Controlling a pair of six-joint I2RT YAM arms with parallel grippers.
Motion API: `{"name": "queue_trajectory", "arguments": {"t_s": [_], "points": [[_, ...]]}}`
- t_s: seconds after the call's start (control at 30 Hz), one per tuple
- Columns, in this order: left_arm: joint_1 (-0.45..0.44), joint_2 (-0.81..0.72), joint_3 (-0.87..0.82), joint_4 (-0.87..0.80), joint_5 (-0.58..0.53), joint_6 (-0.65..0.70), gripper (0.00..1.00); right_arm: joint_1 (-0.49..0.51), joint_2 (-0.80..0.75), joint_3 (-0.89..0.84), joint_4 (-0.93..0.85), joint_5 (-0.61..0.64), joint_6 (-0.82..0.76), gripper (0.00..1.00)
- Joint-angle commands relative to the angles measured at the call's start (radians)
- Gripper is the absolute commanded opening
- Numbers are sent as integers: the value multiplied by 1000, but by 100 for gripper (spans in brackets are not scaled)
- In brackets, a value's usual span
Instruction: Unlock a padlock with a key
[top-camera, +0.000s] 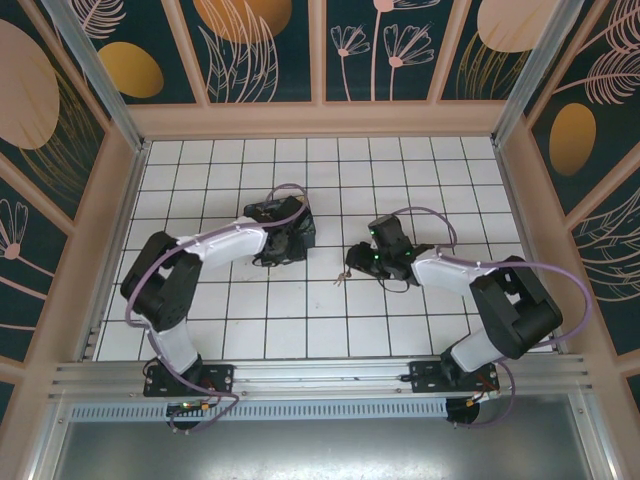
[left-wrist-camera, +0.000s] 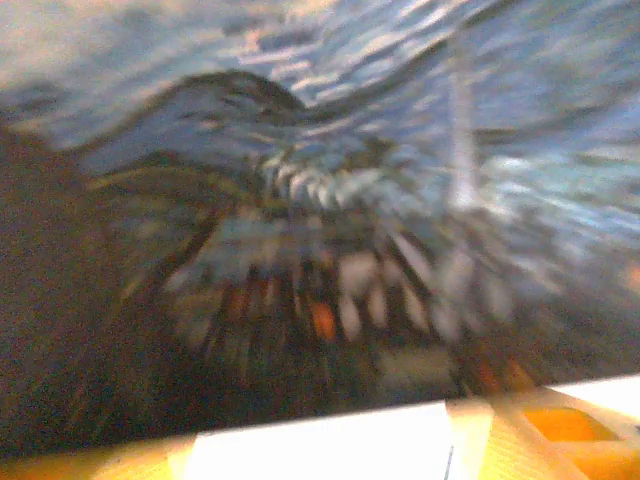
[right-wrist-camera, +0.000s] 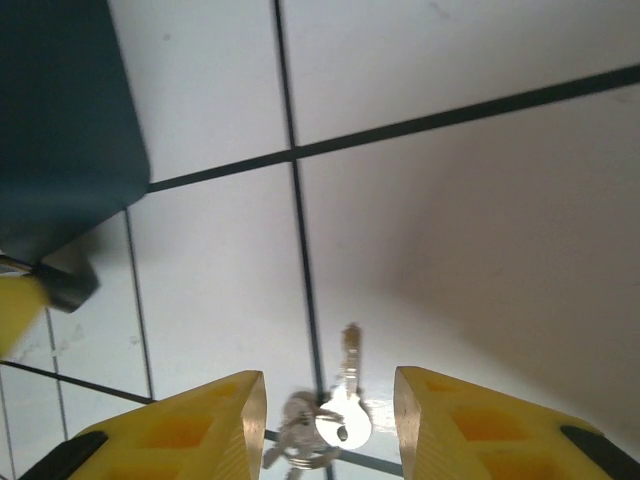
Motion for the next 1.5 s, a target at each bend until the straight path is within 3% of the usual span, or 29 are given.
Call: {"name": "queue_trajectory", "arguments": {"t_s": [0.0, 0.1, 0.23, 0.5, 0.67, 1.0, 1.47], "points": [[-22, -100, 48, -51, 77, 42, 63, -20, -10, -27, 53, -35, 1, 37], [-86, -96, 98, -16, 197, 97, 58, -32, -11, -34, 56, -46, -2, 35], [-153, 4, 196, 15, 238, 125, 50, -91, -40, -77, 61, -59, 9, 33], [-199, 248, 406, 1, 211, 233, 41, -258, -181, -171, -18, -42, -40, 30], [-199, 328, 419, 0, 188, 253, 38, -300, -244, -203, -48, -41, -52, 29], [-200, 371, 345, 108, 297, 282, 31, -306, -269, -232, -25, -63, -41, 28], [-228, 388, 312, 102, 270, 269, 29, -303, -307, -212, -39, -65, -39, 28]]}}
